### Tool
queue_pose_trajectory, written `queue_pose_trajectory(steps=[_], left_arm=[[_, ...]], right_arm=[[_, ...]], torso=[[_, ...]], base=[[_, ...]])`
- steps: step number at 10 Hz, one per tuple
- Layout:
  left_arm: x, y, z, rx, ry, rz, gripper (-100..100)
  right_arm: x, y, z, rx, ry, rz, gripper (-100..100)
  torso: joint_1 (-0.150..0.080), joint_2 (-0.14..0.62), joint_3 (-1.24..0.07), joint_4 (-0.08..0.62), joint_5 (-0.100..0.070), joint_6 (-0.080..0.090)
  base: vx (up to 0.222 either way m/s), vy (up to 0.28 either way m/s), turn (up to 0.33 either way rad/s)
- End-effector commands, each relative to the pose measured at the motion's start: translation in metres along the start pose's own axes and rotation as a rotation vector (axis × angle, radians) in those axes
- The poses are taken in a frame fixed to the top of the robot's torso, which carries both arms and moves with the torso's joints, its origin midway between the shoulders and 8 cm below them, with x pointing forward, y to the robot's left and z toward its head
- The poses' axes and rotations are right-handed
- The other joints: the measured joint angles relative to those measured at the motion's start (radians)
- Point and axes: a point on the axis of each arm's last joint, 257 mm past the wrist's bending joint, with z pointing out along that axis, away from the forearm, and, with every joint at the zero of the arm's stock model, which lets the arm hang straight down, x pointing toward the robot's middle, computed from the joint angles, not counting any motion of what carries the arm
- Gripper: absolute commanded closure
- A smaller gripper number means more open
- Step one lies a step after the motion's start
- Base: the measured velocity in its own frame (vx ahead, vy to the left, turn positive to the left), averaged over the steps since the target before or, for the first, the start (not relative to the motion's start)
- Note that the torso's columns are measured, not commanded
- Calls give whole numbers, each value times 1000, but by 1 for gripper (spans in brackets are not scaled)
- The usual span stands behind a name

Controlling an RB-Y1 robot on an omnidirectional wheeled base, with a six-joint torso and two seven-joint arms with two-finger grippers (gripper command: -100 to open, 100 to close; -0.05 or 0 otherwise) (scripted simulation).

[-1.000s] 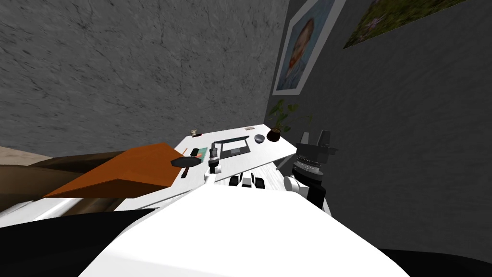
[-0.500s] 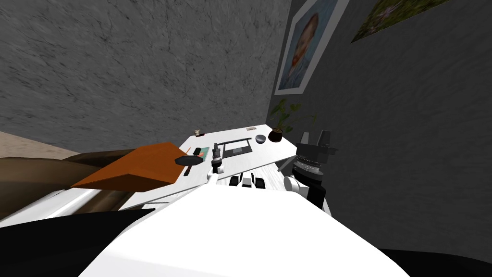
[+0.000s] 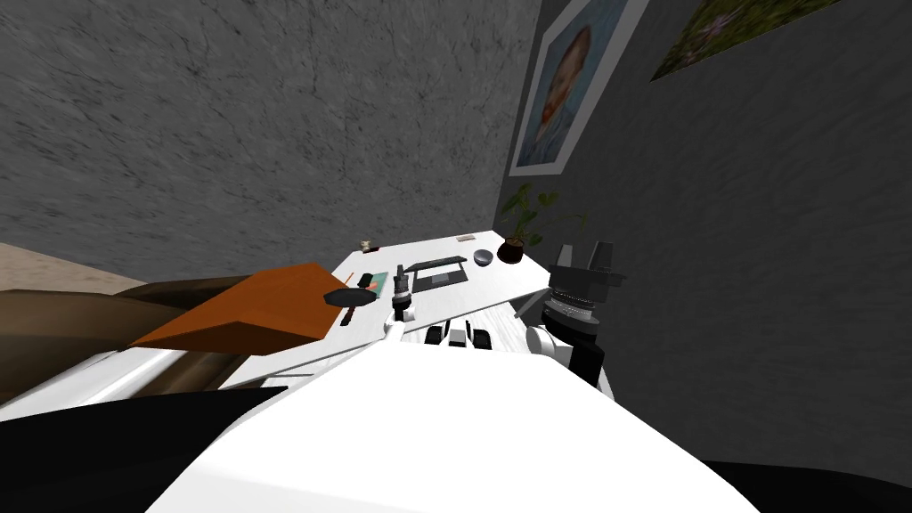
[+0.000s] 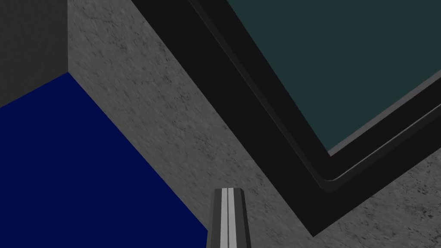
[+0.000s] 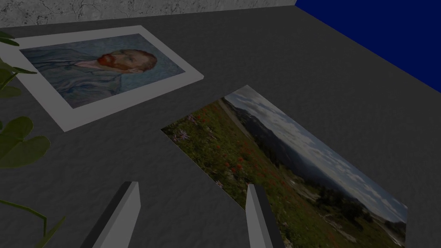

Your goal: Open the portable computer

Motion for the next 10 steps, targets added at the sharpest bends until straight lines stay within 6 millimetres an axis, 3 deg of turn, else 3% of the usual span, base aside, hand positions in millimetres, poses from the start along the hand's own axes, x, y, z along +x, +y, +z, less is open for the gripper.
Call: queue_pose_trajectory(steps=[1, 4, 5, 6, 10], left_arm=[[-10, 0, -17, -7, -25, 17, 100], [-10, 0, -17, -7, -25, 17, 100], [-8, -3, 13, 22, -30, 12, -100], [-8, -3, 13, 22, -30, 12, -100], [-2, -3, 54, 39, -14, 11, -100]], right_arm=[[0, 0, 0, 0, 0, 0, 0], [0, 0, 0, 0, 0, 0, 0], [0, 0, 0, 0, 0, 0, 0], [0, 0, 0, 0, 0, 0, 0], [0, 0, 0, 0, 0, 0, 0]], torso=[[-3, 0, 1, -6, 5, -1], [-11, -2, 0, -9, 6, -5], [-9, -1, 0, -11, 8, -5], [-18, 1, 2, -4, 3, -5], [-38, 11, 8, 6, -7, -6]], base=[[1, -4, -43], [0, 0, -3], [-54, -56, 61], [-71, -49, 33], [-52, -31, 39]])
